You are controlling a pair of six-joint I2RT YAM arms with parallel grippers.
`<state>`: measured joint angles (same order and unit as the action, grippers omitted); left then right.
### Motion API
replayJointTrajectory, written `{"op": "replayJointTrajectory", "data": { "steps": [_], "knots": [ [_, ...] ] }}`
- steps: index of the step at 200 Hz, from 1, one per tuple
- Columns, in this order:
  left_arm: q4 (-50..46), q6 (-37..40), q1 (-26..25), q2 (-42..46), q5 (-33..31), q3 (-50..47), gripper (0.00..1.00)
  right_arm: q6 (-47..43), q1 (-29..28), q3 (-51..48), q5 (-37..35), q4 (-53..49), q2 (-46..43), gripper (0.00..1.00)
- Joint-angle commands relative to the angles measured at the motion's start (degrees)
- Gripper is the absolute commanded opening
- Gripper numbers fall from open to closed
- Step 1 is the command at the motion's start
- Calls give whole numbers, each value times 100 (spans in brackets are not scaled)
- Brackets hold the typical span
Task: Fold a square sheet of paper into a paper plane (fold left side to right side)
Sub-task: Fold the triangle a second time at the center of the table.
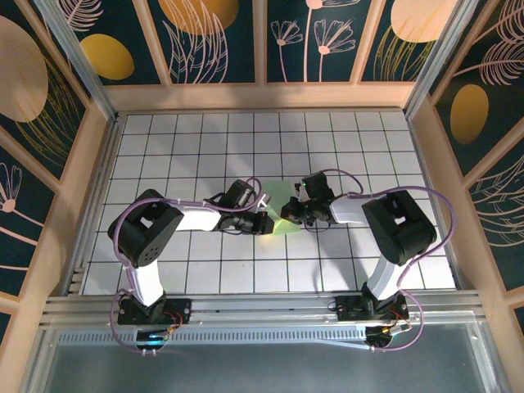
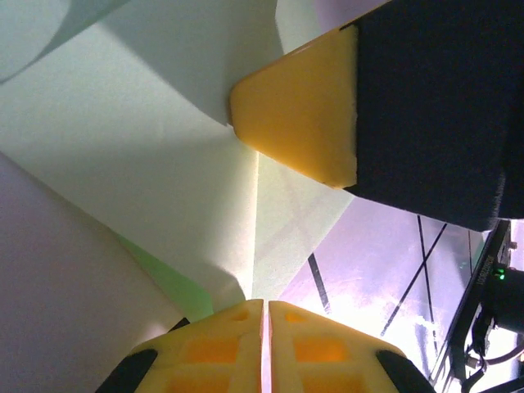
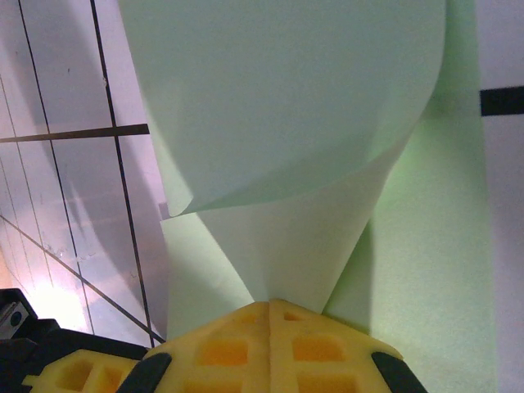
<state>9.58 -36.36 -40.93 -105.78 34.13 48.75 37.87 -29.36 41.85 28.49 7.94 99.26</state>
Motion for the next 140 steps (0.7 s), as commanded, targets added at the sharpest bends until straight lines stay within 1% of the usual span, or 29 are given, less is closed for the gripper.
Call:
{"op": "replayJointTrajectory", "data": {
  "steps": [1, 140],
  "knots": [
    [-174, 164, -26, -49, -121, 87, 10, -105, -43, -128, -154, -350, 37, 0],
    [-279, 234, -28, -55, -412, 3, 7, -113, -43, -89, -152, -376, 55, 0]
  ]
}}
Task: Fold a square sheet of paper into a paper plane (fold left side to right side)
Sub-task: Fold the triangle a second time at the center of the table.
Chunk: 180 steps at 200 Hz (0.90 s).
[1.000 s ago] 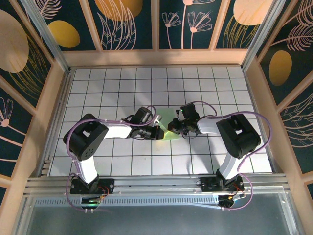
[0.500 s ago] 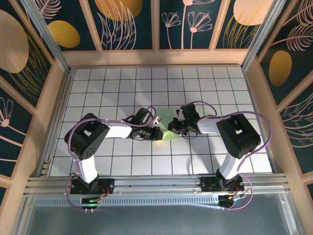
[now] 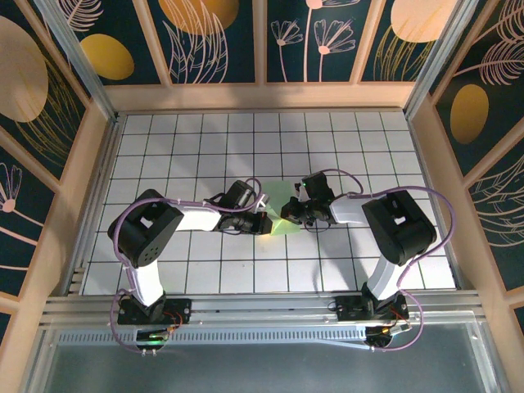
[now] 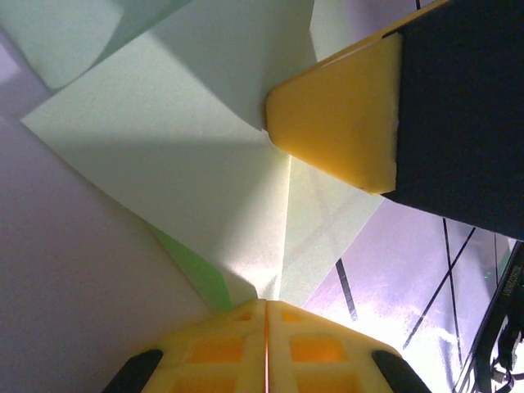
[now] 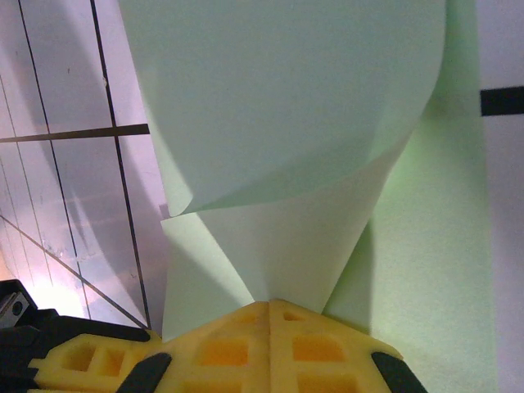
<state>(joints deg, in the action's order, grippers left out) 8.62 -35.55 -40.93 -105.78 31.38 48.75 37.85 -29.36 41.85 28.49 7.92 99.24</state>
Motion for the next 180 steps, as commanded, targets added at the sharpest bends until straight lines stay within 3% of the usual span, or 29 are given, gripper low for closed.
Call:
{"op": "replayJointTrajectory", "data": {
  "steps": [1, 76, 125, 180],
  "knots": [
    [-184, 158, -29, -56, -143, 3, 7, -111, -43, -89, -151, -376, 54, 0],
    [-335, 191, -27, -155, -406, 30, 3, -120, -43, 17, -133, -422, -58, 0],
    [-358, 138, -27, 446, -384, -15, 4, -120, -46, -10, -164, -439, -26, 0],
    [-236, 180, -62, 714, 42, 20, 4, -119, -47, -36, -177, -431, 4, 0]
  ]
}}
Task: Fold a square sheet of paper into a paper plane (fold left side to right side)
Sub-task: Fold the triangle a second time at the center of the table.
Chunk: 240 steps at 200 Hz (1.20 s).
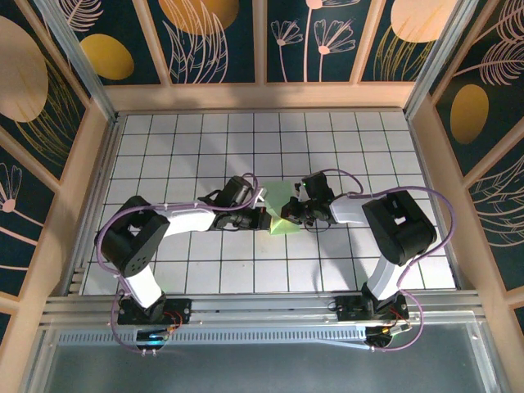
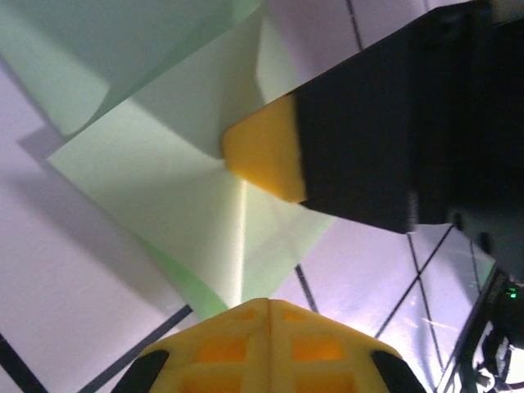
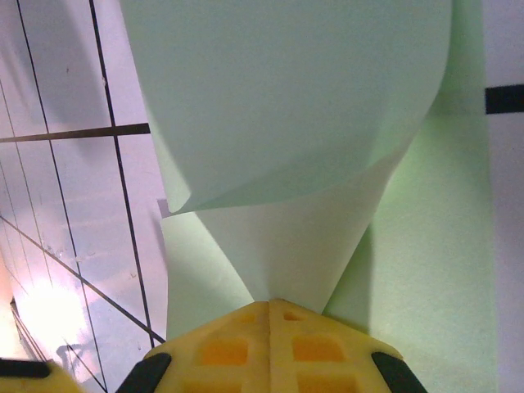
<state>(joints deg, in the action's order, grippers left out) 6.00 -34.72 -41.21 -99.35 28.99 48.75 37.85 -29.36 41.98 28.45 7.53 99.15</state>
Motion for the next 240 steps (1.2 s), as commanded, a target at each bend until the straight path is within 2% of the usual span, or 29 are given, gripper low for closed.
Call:
{"op": "replayJointTrajectory", "data": {
  "steps": [1, 60, 118, 240],
  "knots": [
    [30, 97, -39, 64, 290, 24, 4, -119, -45, -49, -173, -392, 15, 0],
    [121, 130, -259, -429, 366, 321, 4, -111, -43, -112, -182, -379, -4, 0],
    [-81, 290, -291, -687, 65, 443, 4, -120, -43, -119, -182, -398, -15, 0],
    [-152, 290, -291, -716, -287, 302, 4, -128, -43, -148, -199, -400, 12, 0]
  ]
}}
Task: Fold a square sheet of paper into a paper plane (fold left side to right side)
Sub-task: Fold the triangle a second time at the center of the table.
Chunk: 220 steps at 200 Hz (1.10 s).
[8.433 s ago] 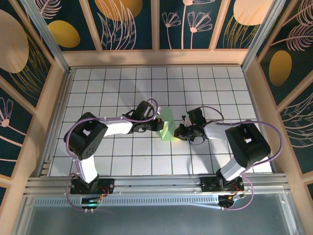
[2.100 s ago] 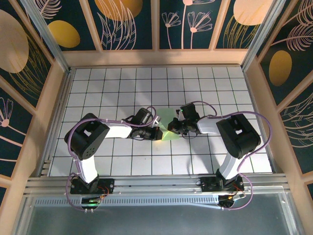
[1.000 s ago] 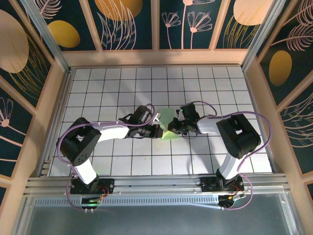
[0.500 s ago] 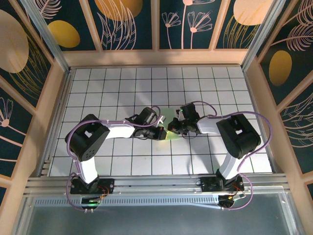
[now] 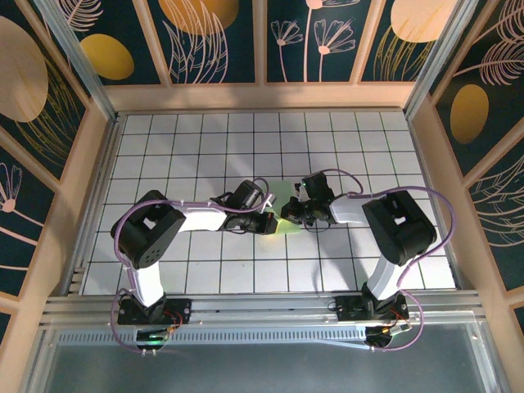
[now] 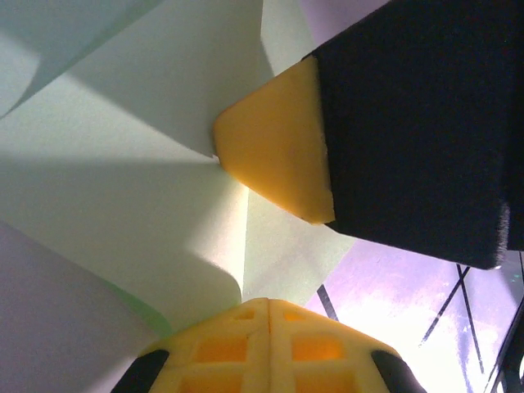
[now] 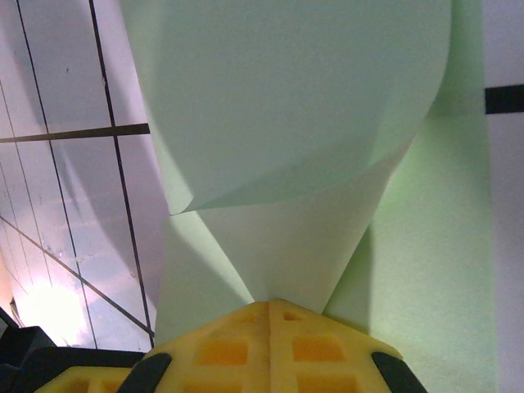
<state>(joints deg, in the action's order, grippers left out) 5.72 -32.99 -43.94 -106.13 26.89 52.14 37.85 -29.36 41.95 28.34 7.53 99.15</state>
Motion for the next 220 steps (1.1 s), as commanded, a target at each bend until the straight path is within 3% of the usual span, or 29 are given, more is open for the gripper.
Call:
{"op": "replayJointTrajectory", "data": {
  "steps": [1, 220],
  "knots": [
    [-124, 118, -18, -39, -78, -37, 4, -128, -43, -145, -188, -401, 10, 0],
    [-88, 118, -18, -119, -282, -371, 2, -189, -43, 178, -119, -324, -353, 0]
  ]
}}
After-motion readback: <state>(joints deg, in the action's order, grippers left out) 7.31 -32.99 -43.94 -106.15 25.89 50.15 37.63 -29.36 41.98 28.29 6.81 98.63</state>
